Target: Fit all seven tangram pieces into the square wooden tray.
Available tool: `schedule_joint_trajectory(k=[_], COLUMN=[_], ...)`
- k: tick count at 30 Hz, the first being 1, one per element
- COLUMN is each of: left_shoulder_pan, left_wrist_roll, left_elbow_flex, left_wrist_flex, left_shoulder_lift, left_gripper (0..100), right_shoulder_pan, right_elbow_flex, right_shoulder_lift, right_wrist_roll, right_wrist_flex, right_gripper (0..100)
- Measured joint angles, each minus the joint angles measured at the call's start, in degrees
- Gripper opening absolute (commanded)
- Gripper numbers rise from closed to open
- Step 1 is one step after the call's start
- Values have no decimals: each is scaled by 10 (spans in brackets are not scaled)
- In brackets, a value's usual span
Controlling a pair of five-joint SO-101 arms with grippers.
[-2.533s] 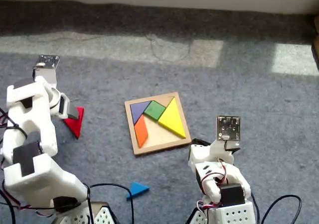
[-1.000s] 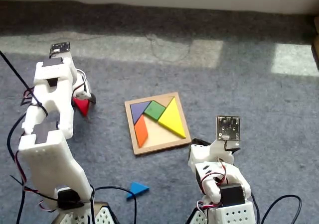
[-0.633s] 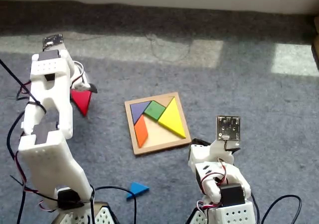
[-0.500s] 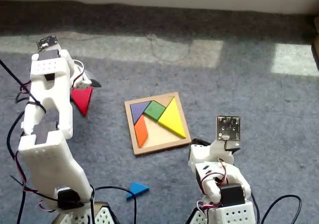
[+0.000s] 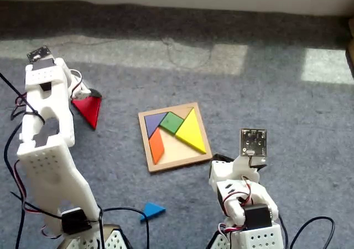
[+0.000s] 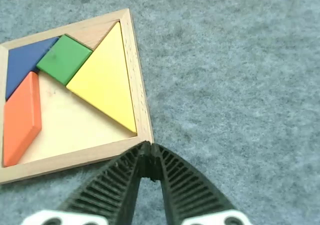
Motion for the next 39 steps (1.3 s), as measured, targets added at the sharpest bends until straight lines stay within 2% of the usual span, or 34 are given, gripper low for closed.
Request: schedule_joint_trajectory(k=[6,11,21,24,30,33,39], left_shoulder_pan=[2,8,9,10,25,41,100], left_wrist_roll=[0,-34,-43,-43,-42,-40,-87], left_elbow_flex=[-92,-143,-150,-150,-155,-166,-177], left_wrist_flex=[55,109,120,120,120,124,185], left_shoulder_lift=[62,93,98,98,95,86,84], left_gripper=[348,347,346,289,80,6,5], right_shoulder_pan=[0,0,0,0,0,0,0], right_elbow_flex=[0,0,0,0,0,0,0], right_shoulder_lift=[0,0,0,0,0,0,0], right_wrist_roll=[0,0,0,0,0,0,0], right_wrist_flex=[0,0,0,0,0,0,0], right_gripper=[5,5,5,5,5,5,5])
